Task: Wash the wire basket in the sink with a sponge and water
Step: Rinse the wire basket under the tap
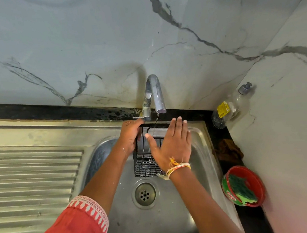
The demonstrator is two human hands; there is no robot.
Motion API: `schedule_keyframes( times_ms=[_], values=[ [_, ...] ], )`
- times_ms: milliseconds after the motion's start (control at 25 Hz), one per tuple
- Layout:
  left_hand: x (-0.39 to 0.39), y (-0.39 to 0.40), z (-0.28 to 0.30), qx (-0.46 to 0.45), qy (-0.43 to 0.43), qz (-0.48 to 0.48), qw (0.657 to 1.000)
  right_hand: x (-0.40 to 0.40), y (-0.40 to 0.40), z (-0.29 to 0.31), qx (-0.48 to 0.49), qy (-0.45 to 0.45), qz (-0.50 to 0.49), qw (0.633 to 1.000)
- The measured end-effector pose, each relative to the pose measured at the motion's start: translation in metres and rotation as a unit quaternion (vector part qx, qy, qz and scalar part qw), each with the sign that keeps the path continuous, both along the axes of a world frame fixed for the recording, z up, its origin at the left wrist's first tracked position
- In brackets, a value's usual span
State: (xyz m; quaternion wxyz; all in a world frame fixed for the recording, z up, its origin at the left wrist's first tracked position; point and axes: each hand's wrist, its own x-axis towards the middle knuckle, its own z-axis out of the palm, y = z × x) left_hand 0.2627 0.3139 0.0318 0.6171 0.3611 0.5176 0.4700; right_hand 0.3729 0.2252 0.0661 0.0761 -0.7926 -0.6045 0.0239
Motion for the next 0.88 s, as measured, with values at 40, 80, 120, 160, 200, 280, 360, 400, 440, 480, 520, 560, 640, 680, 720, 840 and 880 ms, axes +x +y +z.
schedule_keyframes(
  times_ms=[40,80,120,160,200,280,360,400,440,480,520,560,640,680,720,840,880],
  values=[
    [0.002,0.001,0.001,0.008,-0.008,0.001,1.000,-0.011,-0.001,-0.002,0.008,0.000,0.008,1.000],
    [0.003,0.002,0.000,0.014,-0.017,0.000,1.000,-0.019,-0.002,-0.004,0.014,-0.006,0.025,1.000],
    [0.004,0.002,-0.001,0.017,-0.021,-0.004,1.000,-0.025,-0.002,-0.006,0.024,-0.014,0.045,0.999],
    [0.004,0.002,0.000,0.020,-0.018,-0.003,1.000,-0.027,0.000,-0.007,0.033,-0.020,0.068,0.997],
    [0.004,0.002,0.000,0.018,-0.012,-0.002,1.000,-0.026,0.001,-0.006,0.038,-0.020,0.104,0.994],
    [0.001,0.004,0.005,-0.003,-0.007,0.004,1.000,-0.017,0.000,-0.005,0.042,-0.011,0.237,0.970],
    [-0.005,0.009,0.006,-0.025,-0.006,0.033,0.999,0.001,-0.009,-0.005,0.045,-0.010,0.337,0.941],
    [-0.008,0.012,0.006,-0.034,-0.004,0.048,0.998,0.011,-0.012,-0.008,0.053,-0.018,0.324,0.945],
    [-0.010,0.015,0.007,-0.038,0.002,0.057,0.998,0.019,-0.014,-0.012,0.066,-0.023,0.263,0.962],
    [-0.010,0.018,0.009,-0.040,0.001,0.065,0.997,0.024,-0.014,-0.016,0.078,-0.021,0.173,0.982],
    [-0.010,0.019,0.012,-0.039,0.005,0.073,0.997,0.024,-0.013,-0.018,0.085,-0.013,0.084,0.993],
    [-0.008,0.020,0.014,-0.039,0.012,0.086,0.996,0.019,-0.009,-0.020,0.087,0.006,0.021,0.996],
    [-0.008,0.025,0.016,-0.031,0.024,0.113,0.993,0.002,-0.004,-0.019,0.093,0.050,-0.022,0.994],
    [-0.009,0.028,0.016,-0.027,0.022,0.119,0.992,-0.003,-0.002,-0.017,0.100,0.055,-0.012,0.993],
    [-0.010,0.029,0.016,-0.032,0.021,0.126,0.991,-0.006,-0.001,-0.016,0.105,0.050,0.004,0.993],
    [-0.010,0.033,0.011,-0.055,0.037,0.146,0.987,-0.002,0.003,-0.013,0.103,0.037,0.007,0.994],
    [-0.008,0.034,0.009,-0.059,0.036,0.153,0.986,-0.004,0.002,-0.012,0.099,0.032,0.022,0.994]
  ],
)
